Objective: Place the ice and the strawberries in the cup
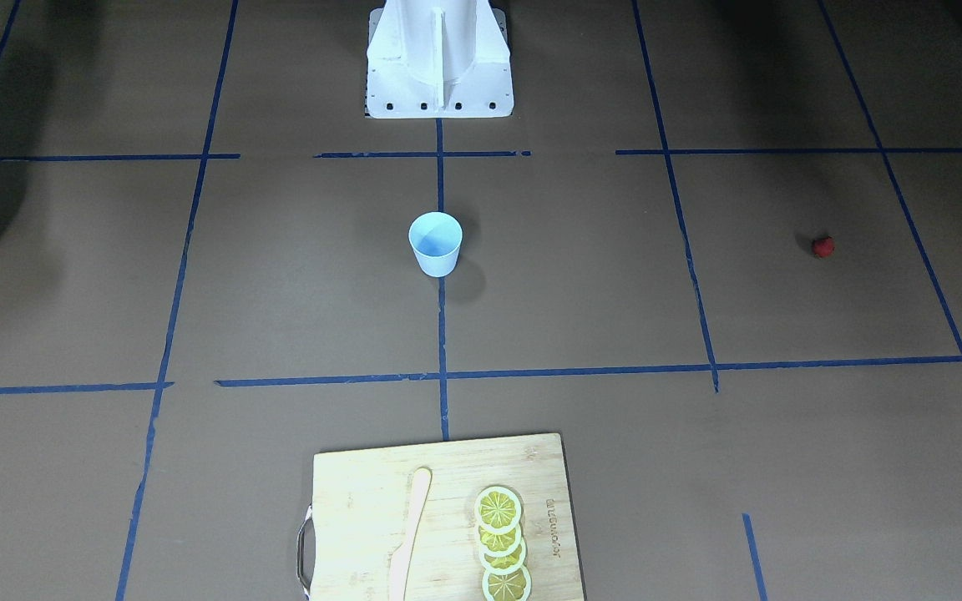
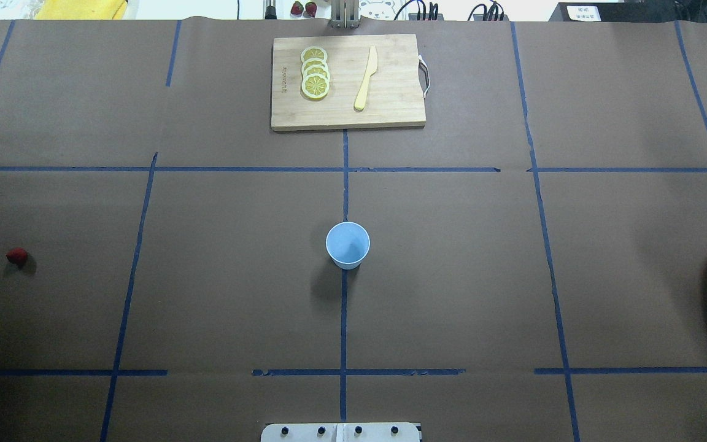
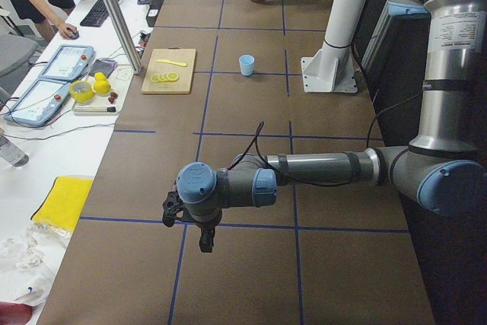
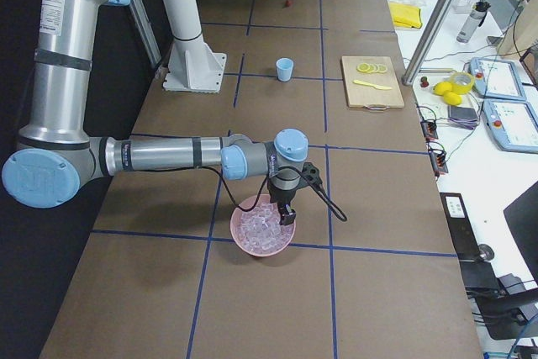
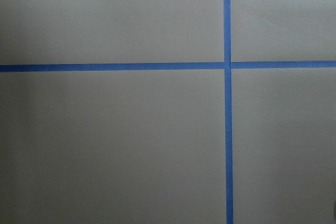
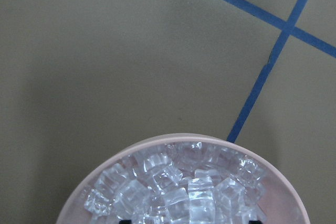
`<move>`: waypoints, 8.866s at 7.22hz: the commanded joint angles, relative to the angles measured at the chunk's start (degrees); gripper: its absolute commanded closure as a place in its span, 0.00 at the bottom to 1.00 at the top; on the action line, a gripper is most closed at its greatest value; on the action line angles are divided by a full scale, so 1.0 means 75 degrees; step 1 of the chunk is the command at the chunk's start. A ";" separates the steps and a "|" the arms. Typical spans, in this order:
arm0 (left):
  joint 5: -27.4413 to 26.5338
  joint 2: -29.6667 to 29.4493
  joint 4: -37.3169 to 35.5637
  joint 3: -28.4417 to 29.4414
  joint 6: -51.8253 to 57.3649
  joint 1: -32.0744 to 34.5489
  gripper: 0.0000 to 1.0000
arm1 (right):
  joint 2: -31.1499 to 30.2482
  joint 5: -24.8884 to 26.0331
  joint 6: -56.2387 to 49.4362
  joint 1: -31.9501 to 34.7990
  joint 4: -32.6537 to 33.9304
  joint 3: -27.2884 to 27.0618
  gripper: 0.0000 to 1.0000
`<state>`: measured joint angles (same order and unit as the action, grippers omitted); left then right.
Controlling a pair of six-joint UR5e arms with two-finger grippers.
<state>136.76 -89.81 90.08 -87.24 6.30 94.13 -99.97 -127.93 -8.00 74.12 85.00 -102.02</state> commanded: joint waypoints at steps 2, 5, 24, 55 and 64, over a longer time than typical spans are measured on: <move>0.0000 -0.0002 0.0001 -0.0004 0.0004 0.0000 0.00 | 0.0017 0.0264 -0.0210 -0.0133 -0.0001 0.0230 0.23; 0.0000 -0.0014 0.0001 -0.0004 0.0016 0.0000 0.00 | 0.0052 0.0299 -0.0199 -0.0378 -0.0001 0.0372 0.28; 0.0000 -0.0119 -0.0010 -0.0028 0.0027 0.0000 0.00 | 0.0100 0.0545 -0.0537 -0.0543 -0.0001 0.0595 0.80; 0.0094 -0.0096 -0.0010 -0.0063 -0.0055 0.0012 0.00 | 0.7458 0.2479 0.9364 -0.6074 0.1745 0.0759 0.97; 0.0106 -0.0096 -0.0022 -0.0133 -0.0066 0.0012 0.00 | 0.7494 0.2514 0.9503 -0.5981 0.1698 0.0736 0.01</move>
<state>137.52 -90.45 89.92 -88.02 5.87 94.22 -43.54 -109.01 62.74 28.69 97.70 -96.20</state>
